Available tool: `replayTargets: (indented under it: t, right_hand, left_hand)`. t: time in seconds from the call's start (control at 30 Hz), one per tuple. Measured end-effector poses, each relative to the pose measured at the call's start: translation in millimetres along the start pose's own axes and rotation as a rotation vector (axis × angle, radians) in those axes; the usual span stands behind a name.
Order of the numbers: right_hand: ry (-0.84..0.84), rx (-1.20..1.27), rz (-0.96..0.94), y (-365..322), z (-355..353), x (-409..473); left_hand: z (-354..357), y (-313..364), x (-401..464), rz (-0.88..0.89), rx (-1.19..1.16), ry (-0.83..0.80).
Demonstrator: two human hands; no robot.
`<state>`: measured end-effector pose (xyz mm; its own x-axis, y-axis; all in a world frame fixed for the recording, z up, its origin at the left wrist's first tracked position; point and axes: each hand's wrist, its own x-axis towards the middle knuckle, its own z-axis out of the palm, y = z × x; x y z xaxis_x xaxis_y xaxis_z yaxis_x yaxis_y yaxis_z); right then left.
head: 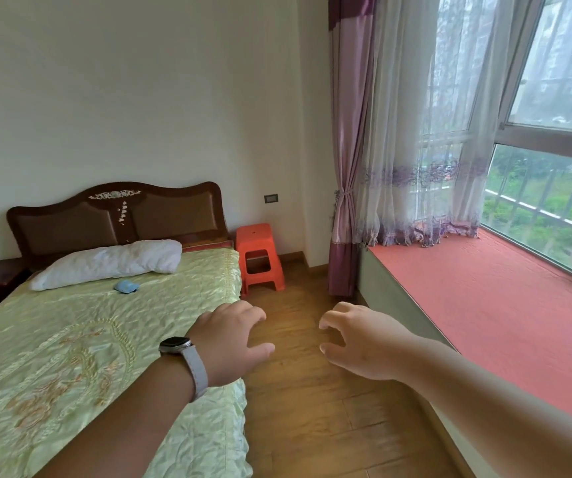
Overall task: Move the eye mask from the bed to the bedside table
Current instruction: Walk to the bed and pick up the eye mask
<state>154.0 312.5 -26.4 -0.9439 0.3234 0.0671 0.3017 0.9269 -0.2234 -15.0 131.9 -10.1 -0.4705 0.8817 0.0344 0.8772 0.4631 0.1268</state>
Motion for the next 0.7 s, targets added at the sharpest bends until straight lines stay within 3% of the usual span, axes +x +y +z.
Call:
replayTargets:
  t: [0.7]
  right_hand:
    - [-0.016,-0.018,-0.046,57,3,288]
  left_hand:
    - [1,-150,231,-0.063,-0.074,0.026]
